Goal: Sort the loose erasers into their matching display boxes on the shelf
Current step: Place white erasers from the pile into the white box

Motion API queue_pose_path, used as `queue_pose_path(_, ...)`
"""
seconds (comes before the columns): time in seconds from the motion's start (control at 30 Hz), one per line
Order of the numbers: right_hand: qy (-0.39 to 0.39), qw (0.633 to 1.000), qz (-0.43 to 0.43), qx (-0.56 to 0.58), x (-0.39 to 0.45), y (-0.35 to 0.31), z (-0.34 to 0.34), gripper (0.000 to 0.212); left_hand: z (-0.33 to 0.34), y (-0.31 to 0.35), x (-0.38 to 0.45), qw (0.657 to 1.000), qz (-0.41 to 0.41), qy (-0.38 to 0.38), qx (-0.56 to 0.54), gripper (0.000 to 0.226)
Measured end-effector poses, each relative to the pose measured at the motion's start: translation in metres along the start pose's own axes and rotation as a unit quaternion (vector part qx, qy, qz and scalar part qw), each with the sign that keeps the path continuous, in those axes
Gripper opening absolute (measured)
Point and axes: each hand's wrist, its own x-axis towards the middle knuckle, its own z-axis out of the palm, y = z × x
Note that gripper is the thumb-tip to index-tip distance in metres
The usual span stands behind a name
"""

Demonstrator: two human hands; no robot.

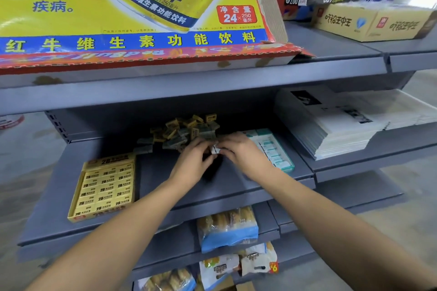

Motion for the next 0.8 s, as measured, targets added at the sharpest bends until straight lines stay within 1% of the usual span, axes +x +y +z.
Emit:
queue_pose_path(0.1,-0.025,0.999,-0.013,-0.042,-0.011,0.017,-0.018,0.014,0.014,0.013,0.009,1.000,0.021,-0.009,-0.009,0.036)
queue_pose_path(0.17,-0.025,0.998,-0.019,-0.059,-0.019,0.026,-0.028,0.014,0.024,0.022,0.015,0.999,0.033,-0.013,-0.015,0.035)
queue_pose_path(0.3,-0.016,0.996,-0.022,-0.087,-0.034,0.038,-0.045,0.026,0.041,0.038,0.027,0.998,0.058,-0.022,-0.028,0.034)
queue_pose_path(0.37,-0.014,0.996,-0.013,-0.090,-0.042,0.044,-0.051,0.027,0.047,0.044,0.032,0.997,0.069,-0.022,-0.033,0.034)
queue_pose_path(0.43,-0.015,0.997,0.014,-0.075,-0.049,0.052,-0.055,0.022,0.052,0.047,0.034,0.996,0.078,-0.013,-0.032,0.033)
queue_pose_path(0.5,-0.018,0.996,0.044,-0.070,-0.055,0.061,-0.059,0.018,0.054,0.048,0.034,0.997,0.073,-0.003,-0.028,0.031)
queue_pose_path(0.6,-0.045,0.995,0.071,-0.057,-0.062,0.070,-0.061,0.018,0.056,0.046,0.031,0.999,0.050,-0.002,-0.020,0.032)
queue_pose_path(0.8,-0.119,0.989,0.079,-0.026,-0.061,0.067,-0.051,0.021,0.055,0.041,0.024,1.000,0.027,0.008,-0.008,0.031)
